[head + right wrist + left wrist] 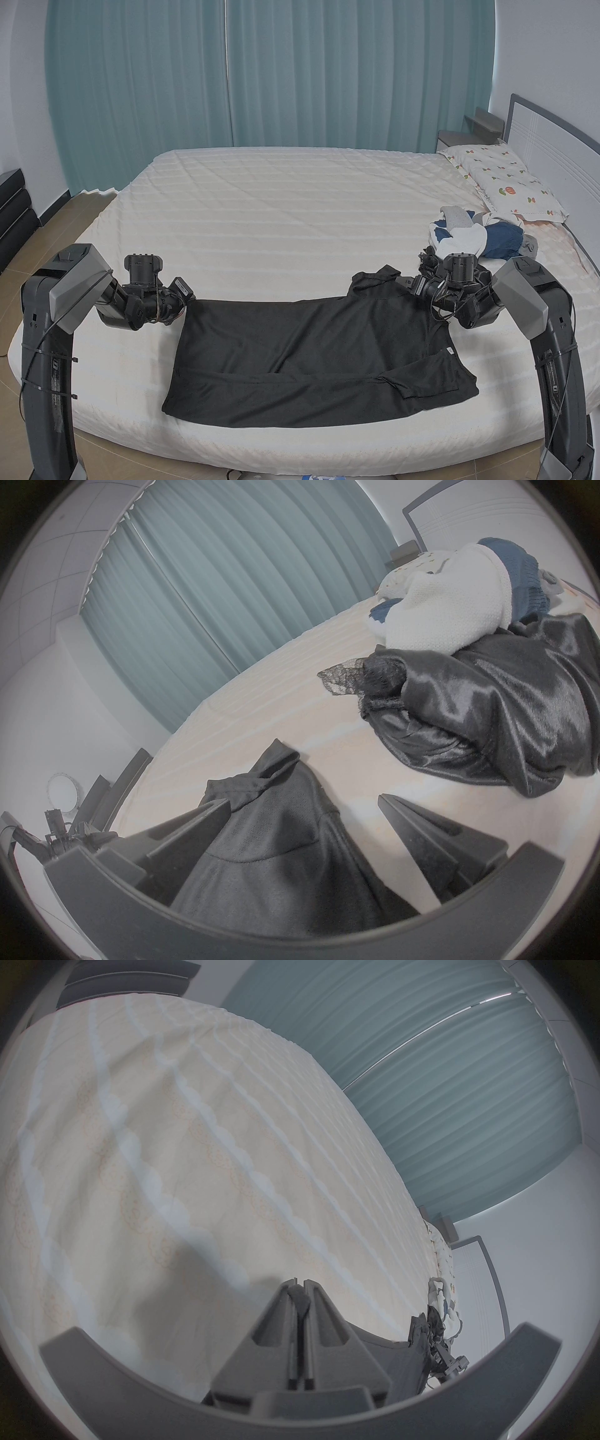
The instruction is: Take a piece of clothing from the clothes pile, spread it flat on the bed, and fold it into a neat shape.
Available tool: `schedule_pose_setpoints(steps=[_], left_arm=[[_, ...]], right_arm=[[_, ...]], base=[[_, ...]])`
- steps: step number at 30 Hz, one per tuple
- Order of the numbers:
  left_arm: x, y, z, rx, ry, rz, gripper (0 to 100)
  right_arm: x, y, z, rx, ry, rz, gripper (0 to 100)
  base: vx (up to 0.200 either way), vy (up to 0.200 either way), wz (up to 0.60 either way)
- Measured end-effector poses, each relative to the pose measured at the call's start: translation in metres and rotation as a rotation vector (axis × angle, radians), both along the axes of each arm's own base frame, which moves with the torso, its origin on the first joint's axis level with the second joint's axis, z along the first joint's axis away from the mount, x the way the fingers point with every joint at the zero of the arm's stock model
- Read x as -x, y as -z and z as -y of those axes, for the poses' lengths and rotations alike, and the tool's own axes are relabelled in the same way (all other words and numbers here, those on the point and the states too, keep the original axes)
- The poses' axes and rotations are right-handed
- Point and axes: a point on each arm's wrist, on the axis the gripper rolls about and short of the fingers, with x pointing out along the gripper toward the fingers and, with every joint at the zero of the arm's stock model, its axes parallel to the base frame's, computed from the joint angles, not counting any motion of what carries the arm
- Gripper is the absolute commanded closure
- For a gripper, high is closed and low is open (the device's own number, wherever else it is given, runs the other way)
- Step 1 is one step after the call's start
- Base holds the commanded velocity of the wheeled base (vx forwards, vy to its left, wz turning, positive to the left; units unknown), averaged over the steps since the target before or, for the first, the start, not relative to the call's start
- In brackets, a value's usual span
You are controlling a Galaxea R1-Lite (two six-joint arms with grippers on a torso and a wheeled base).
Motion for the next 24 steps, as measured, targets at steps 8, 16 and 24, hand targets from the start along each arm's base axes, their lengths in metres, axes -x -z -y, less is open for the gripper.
schedule_pose_setpoints(steps=[8,16,24], left_arm=[[0.000,0.000,0.000,-0.001,0.000,-0.001,100],[-0.001,0.000,-0.002,-0.001,-0.002,0.002,100],[0.004,-0.006,0.000,-0.008,-0.004,0.024,100]], right_arm=[[0.002,0.003,-0.002,0.001,-0.006,-0.016,100],[0.005,-0.002,0.002,-0.001,0.003,-0.014,100],[0.012,-0.013,0.009,-0.003,0.016,-0.014,100]], base=[[0.000,0.000,0.00],[0.000,0.000,0.00],[0.000,0.000,0.00]])
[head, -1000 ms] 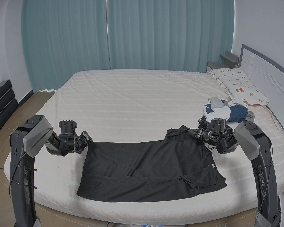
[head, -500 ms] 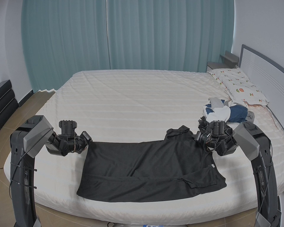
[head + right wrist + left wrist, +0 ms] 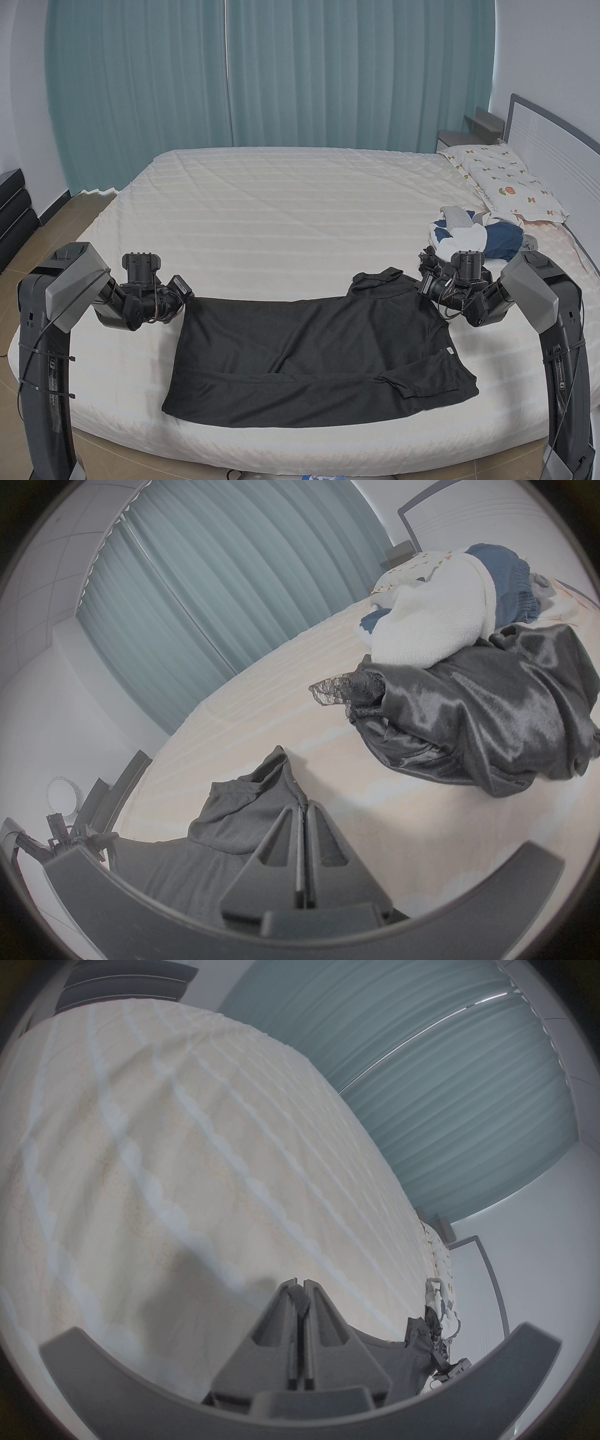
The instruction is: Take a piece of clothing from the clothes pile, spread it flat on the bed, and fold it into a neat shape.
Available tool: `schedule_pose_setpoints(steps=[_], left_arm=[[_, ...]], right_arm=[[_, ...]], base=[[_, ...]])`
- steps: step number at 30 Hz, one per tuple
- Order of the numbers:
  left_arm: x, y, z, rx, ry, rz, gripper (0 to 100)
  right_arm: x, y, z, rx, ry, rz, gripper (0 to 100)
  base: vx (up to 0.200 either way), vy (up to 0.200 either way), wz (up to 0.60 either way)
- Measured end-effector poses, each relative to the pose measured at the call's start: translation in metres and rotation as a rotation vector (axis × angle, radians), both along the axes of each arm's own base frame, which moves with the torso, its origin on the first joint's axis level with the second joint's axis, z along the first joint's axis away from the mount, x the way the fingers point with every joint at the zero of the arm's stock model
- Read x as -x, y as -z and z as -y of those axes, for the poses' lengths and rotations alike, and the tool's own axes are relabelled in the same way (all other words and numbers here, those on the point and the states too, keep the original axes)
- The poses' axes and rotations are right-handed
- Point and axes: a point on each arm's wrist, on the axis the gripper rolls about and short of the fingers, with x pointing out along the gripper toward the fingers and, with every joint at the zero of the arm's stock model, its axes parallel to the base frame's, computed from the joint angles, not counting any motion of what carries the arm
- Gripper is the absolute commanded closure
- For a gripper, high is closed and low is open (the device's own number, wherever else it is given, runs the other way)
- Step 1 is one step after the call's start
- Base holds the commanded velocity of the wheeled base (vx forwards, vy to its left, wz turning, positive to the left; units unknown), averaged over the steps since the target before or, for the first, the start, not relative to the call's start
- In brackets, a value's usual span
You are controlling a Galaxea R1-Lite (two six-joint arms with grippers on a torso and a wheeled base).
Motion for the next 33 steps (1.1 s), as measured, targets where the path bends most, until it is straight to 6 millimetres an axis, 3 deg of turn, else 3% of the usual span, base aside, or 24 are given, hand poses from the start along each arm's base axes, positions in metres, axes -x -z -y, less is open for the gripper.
schedule_pose_setpoints(steps=[13,22,33], left_arm=[[0.016,-0.016,-0.008,-0.018,-0.017,0.144,100],[0.018,-0.014,-0.019,-0.056,-0.012,0.145,100],[0.025,-0.005,-0.023,-0.069,0.036,0.133,100]], right_arm=[[0.012,-0.020,0.009,-0.072,0.041,0.065,100],[0.026,-0.028,0.019,-0.113,0.030,0.064,100],[0.045,-0.024,0.025,-0.130,0.002,0.010,100]], base=[[0.000,0.000,0.00],[0.000,0.000,0.00],[0.000,0.000,0.00]])
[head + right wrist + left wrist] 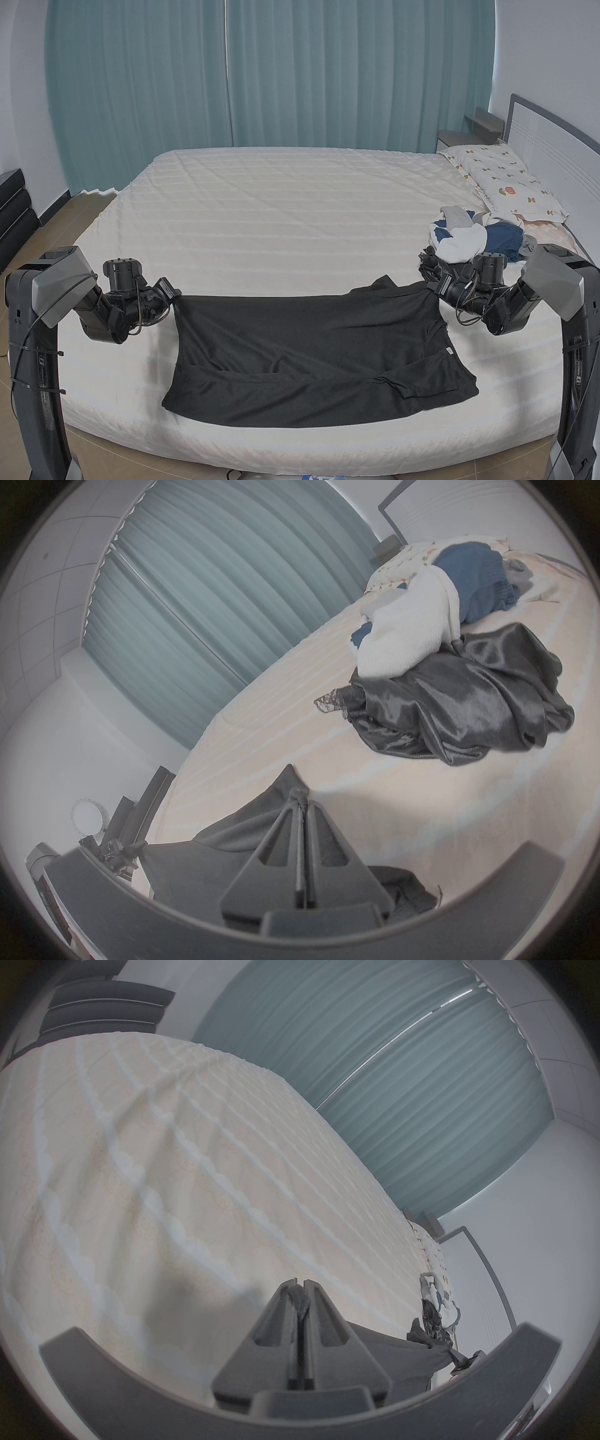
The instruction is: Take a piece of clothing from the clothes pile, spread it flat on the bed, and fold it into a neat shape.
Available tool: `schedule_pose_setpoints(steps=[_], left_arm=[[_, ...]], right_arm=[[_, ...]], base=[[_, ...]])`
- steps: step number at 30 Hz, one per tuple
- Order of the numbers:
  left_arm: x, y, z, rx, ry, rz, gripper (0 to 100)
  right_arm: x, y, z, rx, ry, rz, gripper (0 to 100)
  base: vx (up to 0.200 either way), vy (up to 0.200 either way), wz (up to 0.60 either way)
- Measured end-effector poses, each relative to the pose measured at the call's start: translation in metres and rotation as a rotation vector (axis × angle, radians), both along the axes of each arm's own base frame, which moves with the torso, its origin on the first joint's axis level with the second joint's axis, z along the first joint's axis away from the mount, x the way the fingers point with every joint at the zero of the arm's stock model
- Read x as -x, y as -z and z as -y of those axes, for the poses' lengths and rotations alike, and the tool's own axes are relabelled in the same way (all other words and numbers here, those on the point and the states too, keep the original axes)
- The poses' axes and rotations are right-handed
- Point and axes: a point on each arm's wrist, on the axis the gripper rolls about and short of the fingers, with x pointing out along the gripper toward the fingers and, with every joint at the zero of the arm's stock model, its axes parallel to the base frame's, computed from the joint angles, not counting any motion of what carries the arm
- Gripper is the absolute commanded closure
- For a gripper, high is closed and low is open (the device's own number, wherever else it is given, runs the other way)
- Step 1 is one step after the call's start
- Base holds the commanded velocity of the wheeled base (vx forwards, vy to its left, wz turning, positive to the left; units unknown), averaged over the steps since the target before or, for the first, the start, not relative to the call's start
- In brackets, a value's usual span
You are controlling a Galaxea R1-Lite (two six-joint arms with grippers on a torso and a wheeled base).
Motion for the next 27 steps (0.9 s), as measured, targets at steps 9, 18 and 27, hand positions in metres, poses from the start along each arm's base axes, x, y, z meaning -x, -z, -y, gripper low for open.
schedule_pose_setpoints(steps=[9,18,27], left_arm=[[0.000,-0.004,0.002,-0.010,0.015,0.045,100],[-0.003,-0.006,0.005,-0.015,0.019,0.056,100],[-0.004,-0.006,0.005,-0.016,0.011,0.061,100]], right_arm=[[0.003,-0.002,0.008,-0.018,0.028,0.058,100],[-0.005,-0.001,0.009,-0.052,0.043,0.102,100],[-0.007,0.001,0.011,-0.078,0.070,0.120,100]], base=[[0.000,0.000,0.00],[0.000,0.000,0.00],[0.000,0.000,0.00]])
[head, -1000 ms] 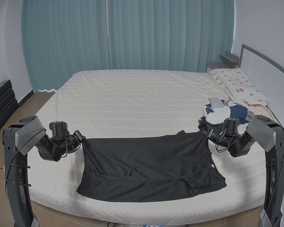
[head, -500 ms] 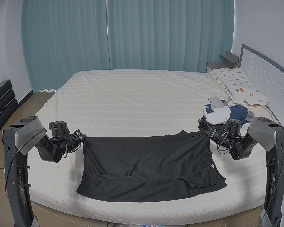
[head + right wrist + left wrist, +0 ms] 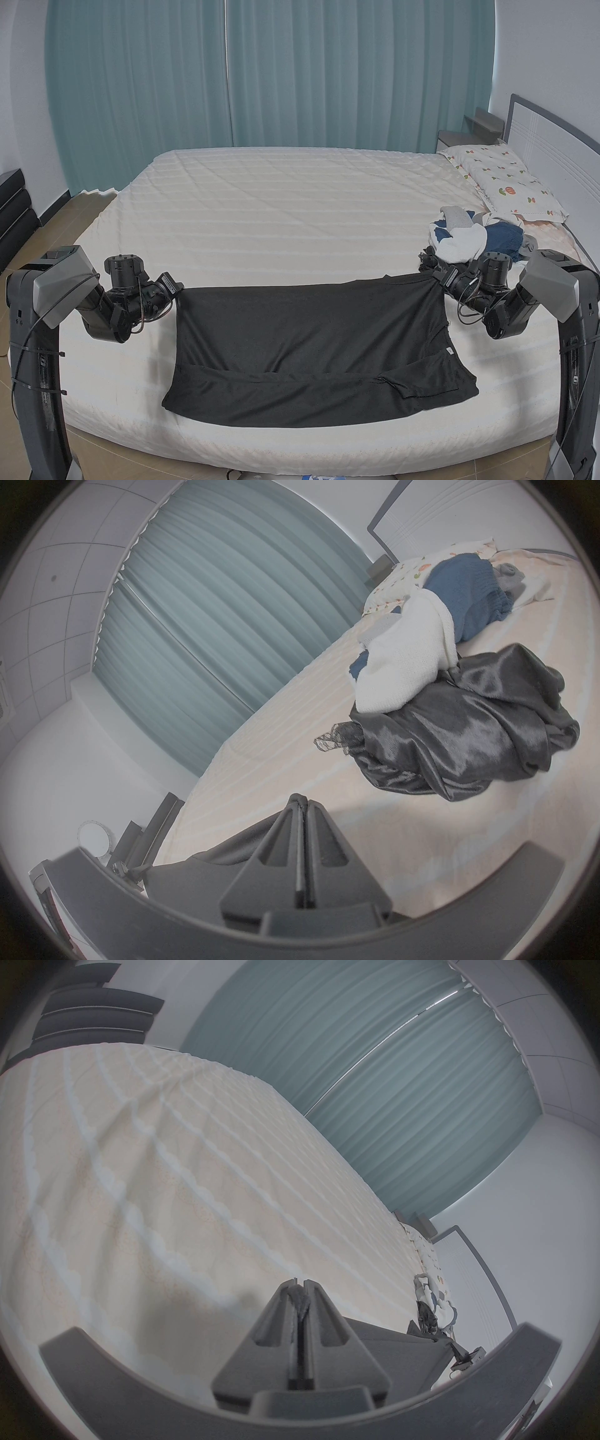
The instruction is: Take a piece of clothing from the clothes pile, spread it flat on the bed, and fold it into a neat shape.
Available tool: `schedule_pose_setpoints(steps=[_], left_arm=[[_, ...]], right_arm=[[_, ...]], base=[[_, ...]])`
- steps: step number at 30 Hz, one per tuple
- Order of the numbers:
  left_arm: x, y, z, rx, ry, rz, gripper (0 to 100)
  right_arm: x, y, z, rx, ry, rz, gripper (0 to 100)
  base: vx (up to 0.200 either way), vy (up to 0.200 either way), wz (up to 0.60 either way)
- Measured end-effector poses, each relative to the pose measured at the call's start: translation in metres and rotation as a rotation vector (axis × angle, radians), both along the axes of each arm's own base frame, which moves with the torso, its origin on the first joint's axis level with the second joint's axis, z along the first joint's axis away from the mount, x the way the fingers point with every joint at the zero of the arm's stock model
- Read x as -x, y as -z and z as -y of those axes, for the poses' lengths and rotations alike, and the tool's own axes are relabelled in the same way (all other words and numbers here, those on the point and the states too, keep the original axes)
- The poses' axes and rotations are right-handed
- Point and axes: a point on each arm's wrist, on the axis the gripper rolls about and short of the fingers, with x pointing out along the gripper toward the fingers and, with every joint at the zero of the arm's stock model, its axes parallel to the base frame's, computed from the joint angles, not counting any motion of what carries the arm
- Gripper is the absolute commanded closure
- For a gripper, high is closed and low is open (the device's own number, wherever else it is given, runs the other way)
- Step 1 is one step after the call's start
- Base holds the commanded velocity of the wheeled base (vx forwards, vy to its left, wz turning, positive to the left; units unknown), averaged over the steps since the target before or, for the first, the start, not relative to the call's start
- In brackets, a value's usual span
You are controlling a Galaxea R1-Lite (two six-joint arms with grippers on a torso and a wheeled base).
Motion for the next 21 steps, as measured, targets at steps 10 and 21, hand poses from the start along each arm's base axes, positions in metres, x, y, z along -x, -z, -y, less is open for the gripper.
schedule_pose_setpoints(steps=[10,21], left_arm=[[0.012,0.002,0.001,-0.031,0.019,-0.028,100],[0.034,0.005,0.002,-0.152,0.071,0.016,100]], right_arm=[[0.017,0.002,0.002,-0.009,-0.033,-0.052,100],[0.042,0.001,0.005,0.020,-0.080,-0.104,100]], base=[[0.000,0.000,0.00],[0.000,0.000,0.00]])
